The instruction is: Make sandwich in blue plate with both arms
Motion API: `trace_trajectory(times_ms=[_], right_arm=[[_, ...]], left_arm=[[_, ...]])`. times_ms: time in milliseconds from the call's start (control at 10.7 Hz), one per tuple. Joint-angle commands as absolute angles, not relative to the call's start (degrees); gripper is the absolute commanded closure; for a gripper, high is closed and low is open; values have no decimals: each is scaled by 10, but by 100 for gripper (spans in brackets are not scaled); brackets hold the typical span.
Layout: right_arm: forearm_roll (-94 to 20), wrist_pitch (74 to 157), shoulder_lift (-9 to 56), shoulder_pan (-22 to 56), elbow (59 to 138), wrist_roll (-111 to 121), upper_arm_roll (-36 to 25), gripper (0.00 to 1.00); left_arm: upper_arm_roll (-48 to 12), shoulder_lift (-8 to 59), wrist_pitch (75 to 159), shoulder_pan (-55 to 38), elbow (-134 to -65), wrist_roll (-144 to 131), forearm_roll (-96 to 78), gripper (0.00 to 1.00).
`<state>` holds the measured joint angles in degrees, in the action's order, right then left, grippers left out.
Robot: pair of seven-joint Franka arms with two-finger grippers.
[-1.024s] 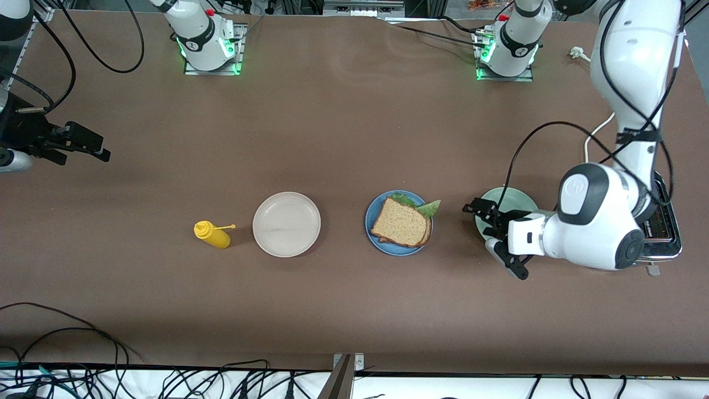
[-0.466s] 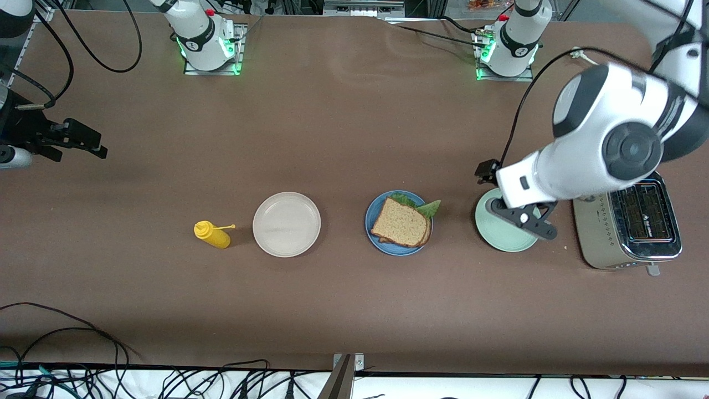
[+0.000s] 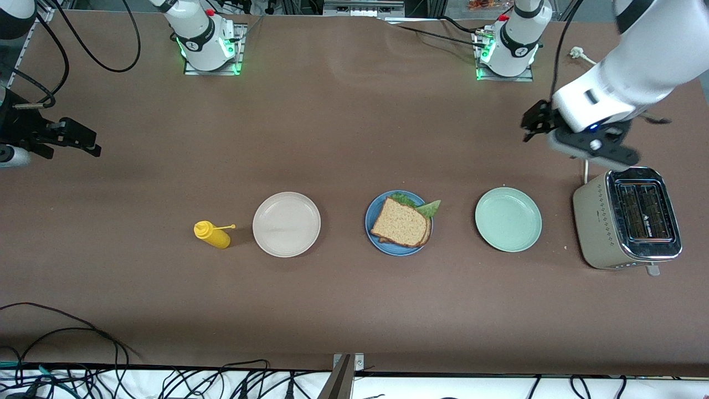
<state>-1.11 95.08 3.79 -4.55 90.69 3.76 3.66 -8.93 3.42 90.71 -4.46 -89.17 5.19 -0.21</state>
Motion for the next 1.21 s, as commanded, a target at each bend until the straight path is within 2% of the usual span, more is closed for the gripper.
trace_trajectory(times_ms=[0,1117], right_arm=[[-1,941,33,-47,898,39,33,0],[0,947,35,-51,895,37,33,0]], left_arm=[[-92,-37,939,-10,-969,54,5,0],[-88,-12,868,9,-939,52,17,0]])
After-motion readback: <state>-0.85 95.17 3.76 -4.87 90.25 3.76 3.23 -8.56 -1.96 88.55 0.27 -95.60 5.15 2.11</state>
